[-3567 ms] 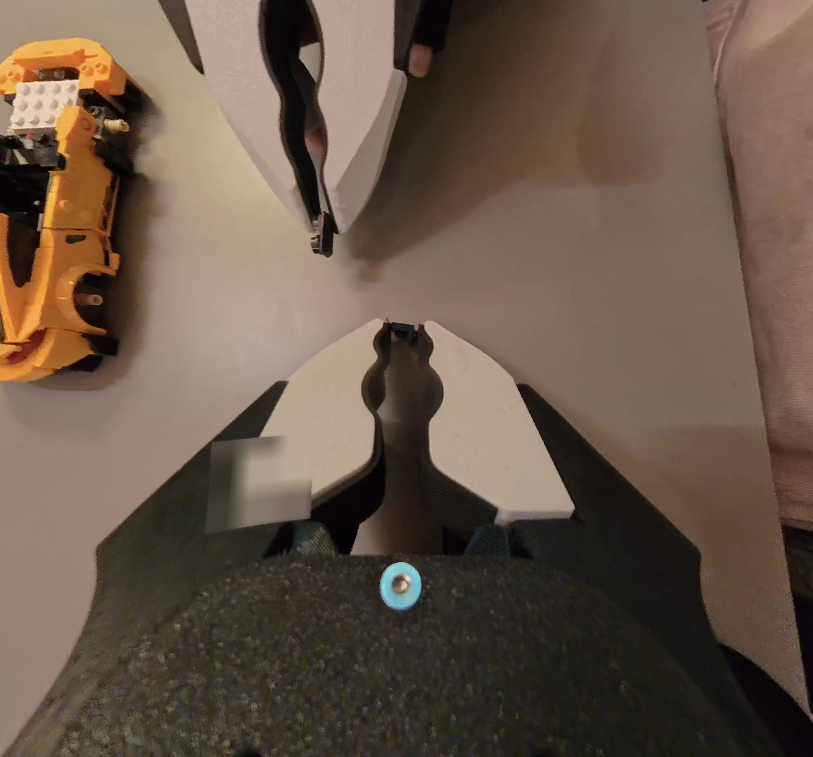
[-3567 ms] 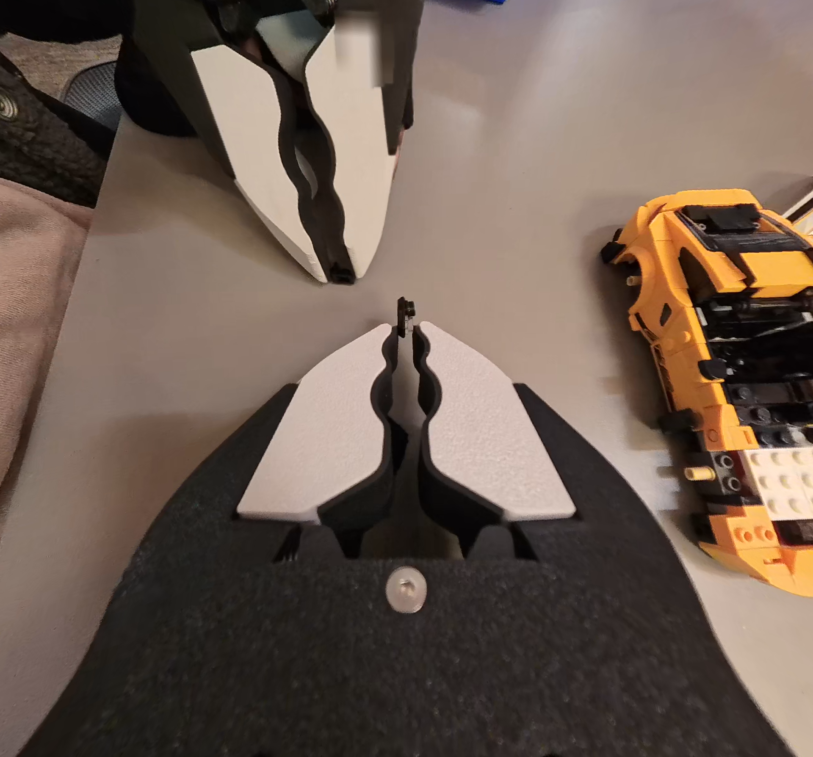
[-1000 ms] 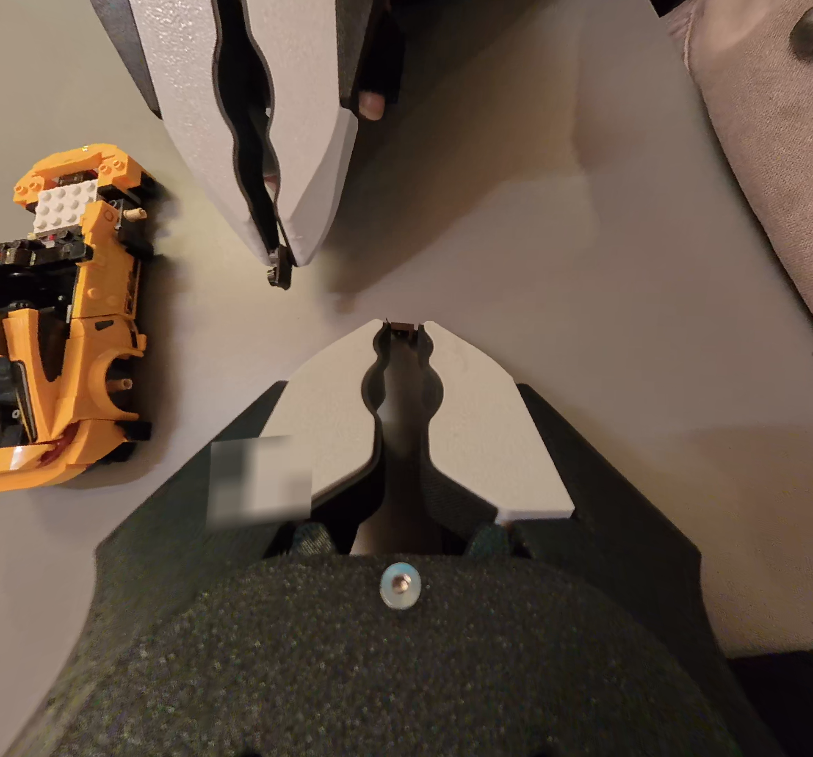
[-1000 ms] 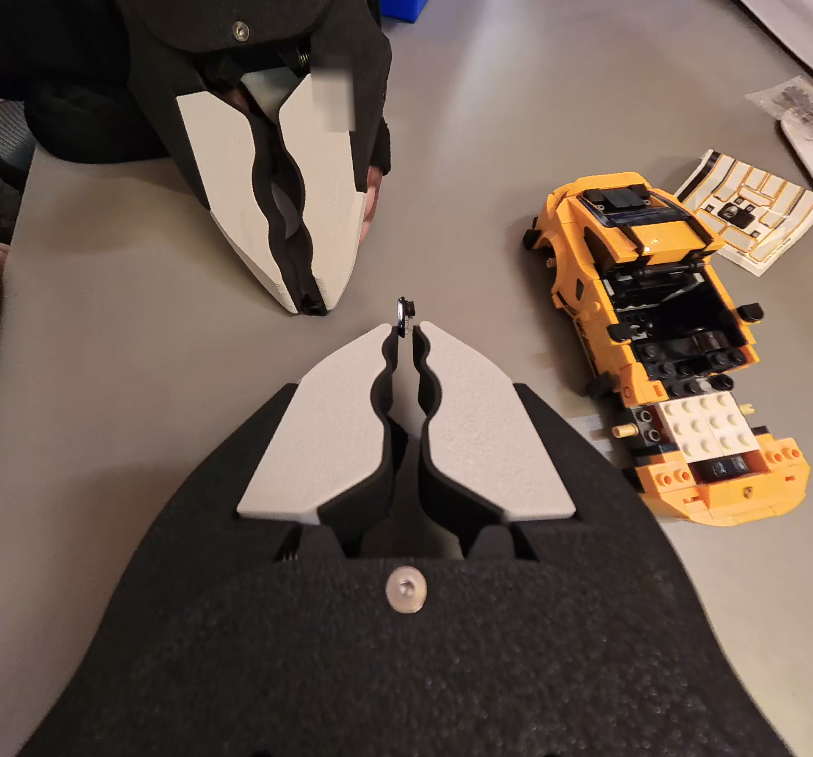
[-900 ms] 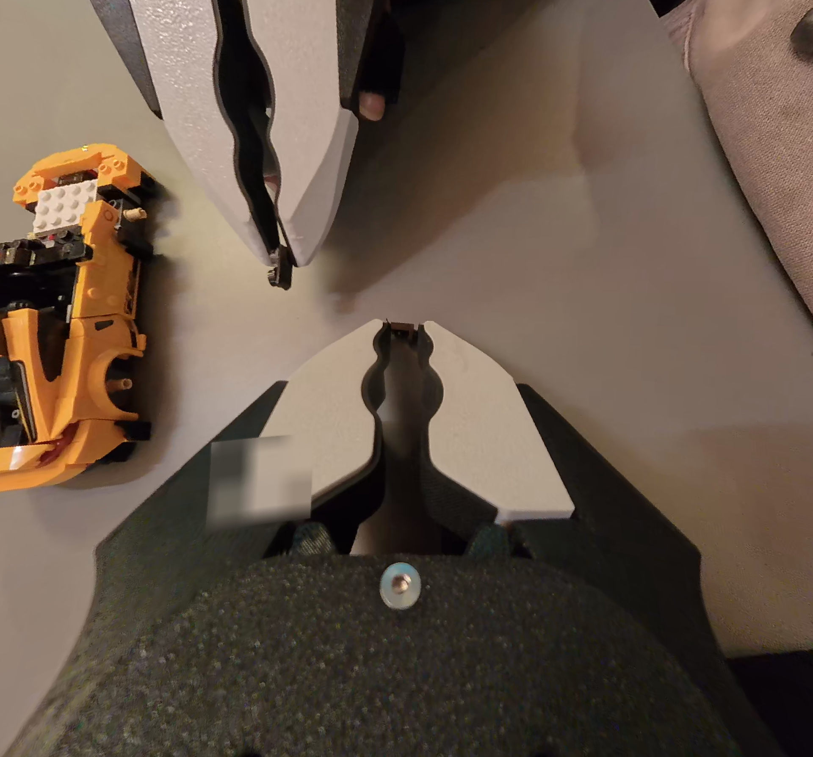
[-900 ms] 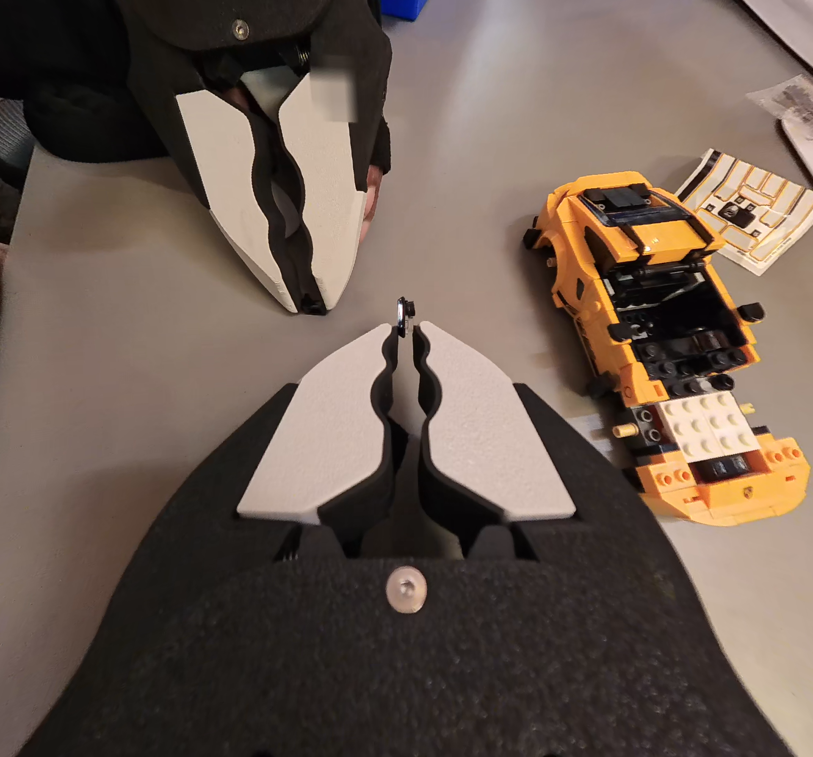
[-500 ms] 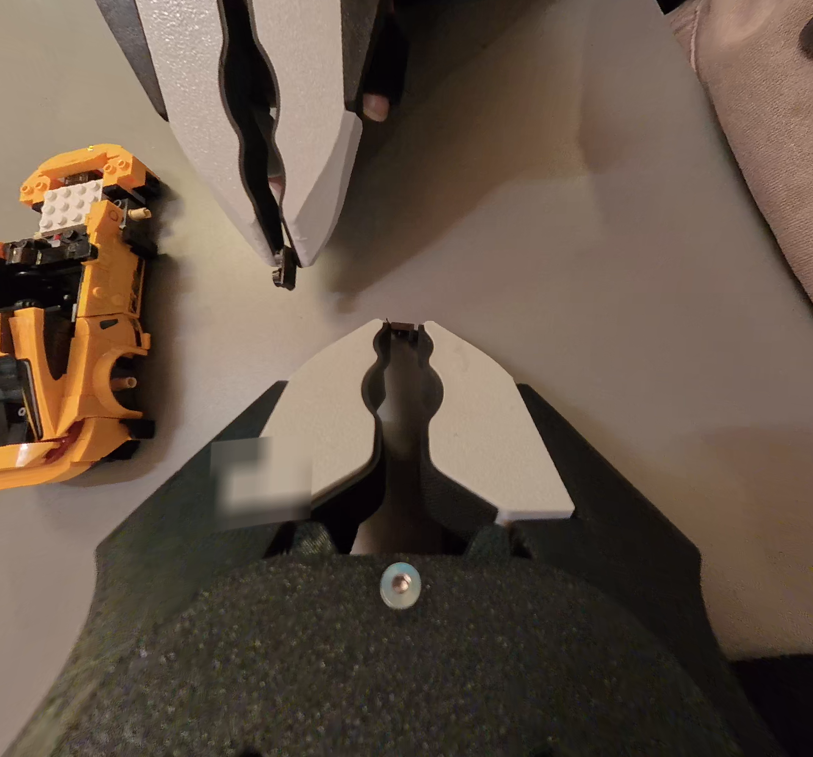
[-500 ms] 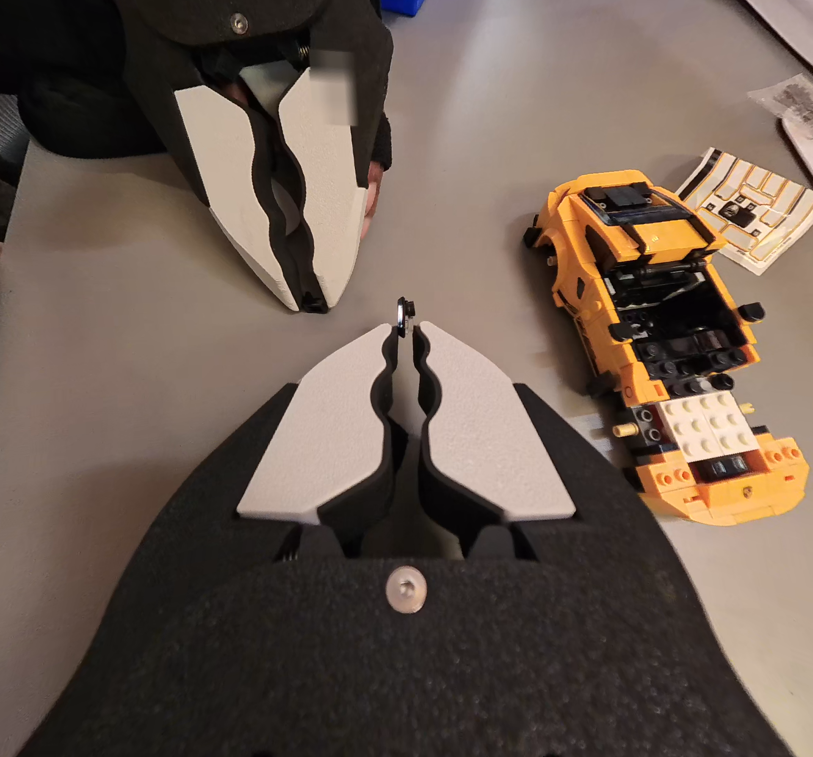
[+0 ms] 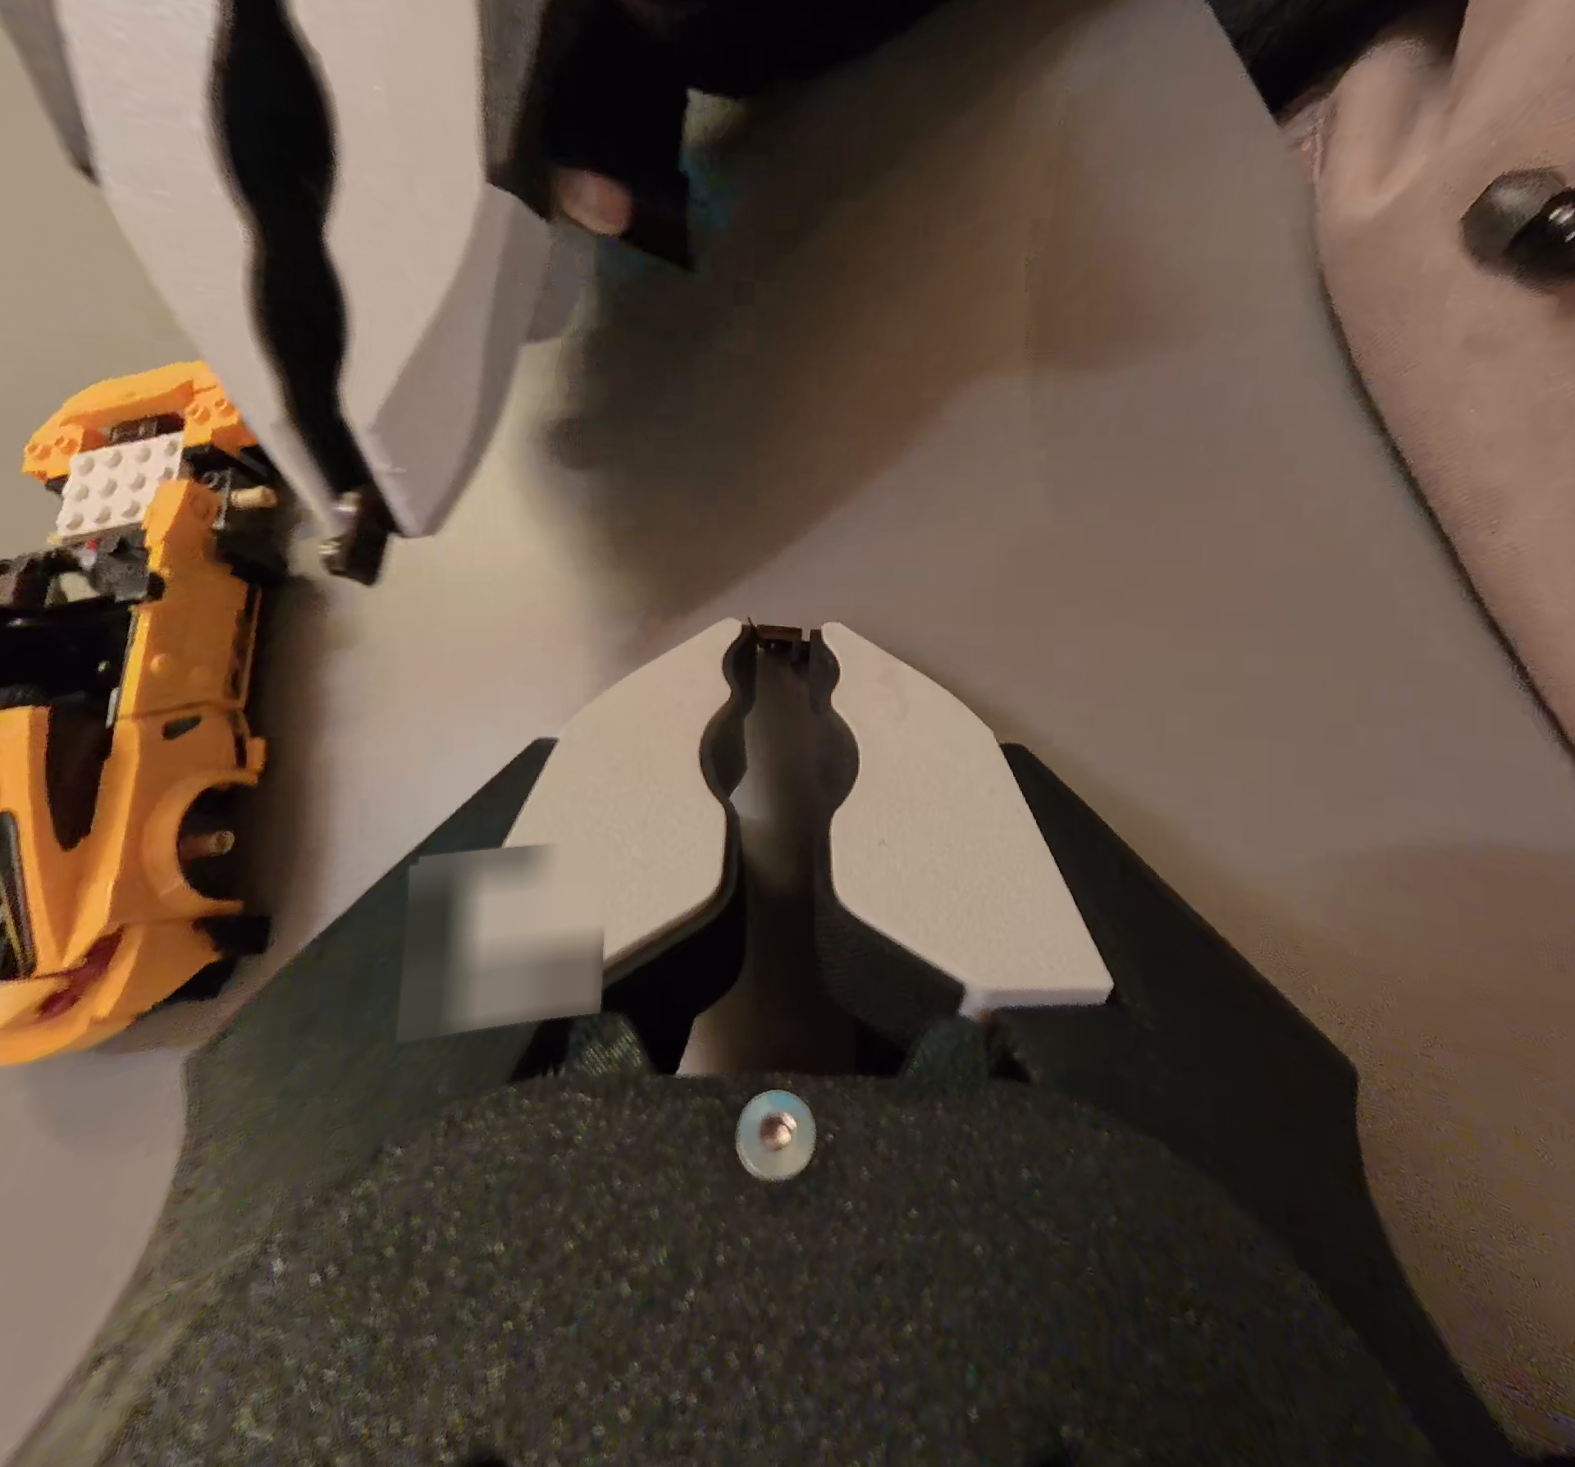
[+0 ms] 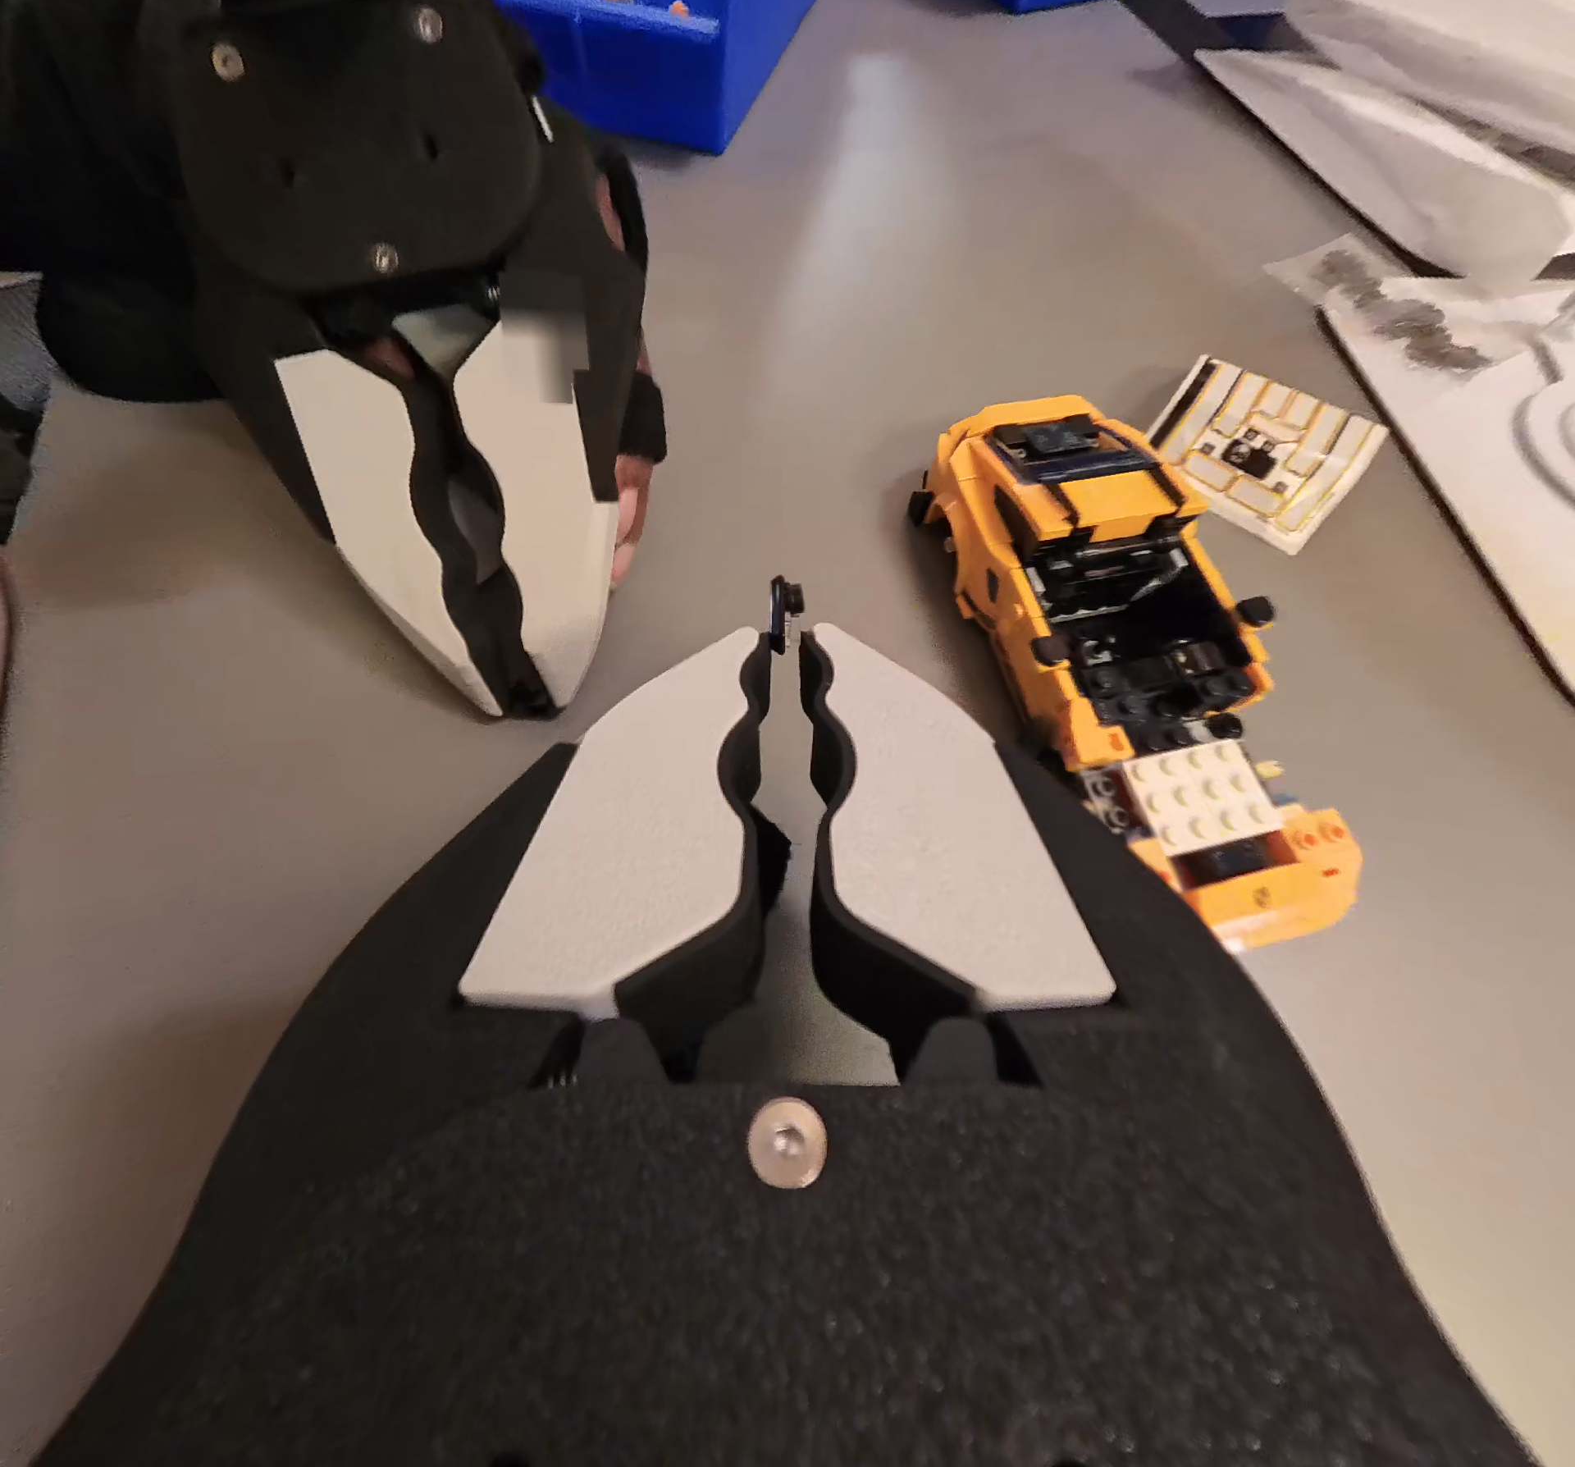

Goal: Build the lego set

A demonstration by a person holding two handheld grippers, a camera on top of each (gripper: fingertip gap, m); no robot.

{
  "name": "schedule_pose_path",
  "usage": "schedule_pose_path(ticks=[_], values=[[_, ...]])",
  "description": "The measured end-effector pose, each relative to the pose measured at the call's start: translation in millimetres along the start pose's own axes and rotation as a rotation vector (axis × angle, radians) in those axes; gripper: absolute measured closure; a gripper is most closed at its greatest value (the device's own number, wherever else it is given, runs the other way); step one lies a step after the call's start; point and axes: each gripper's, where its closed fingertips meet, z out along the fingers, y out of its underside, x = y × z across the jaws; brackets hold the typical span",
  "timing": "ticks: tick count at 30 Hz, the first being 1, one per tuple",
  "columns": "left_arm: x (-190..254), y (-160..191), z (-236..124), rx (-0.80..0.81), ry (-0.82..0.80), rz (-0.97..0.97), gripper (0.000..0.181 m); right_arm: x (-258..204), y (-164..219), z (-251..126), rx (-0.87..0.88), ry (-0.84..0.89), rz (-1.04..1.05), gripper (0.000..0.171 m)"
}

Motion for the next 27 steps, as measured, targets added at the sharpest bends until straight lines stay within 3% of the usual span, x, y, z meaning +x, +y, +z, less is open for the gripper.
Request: schedule_pose_path(ticks=[13, 27], values=[[-29, -11, 2, 0.052, -0.136, -0.061, 0.17, 14, -4, -17, 0.092, -0.04, 0.061, 0.165], [-33, -6, 4, 0.042, -0.12, -0.063, 0.17, 16, 1, -16, 0.092, -0.056, 0.098, 0.165]])
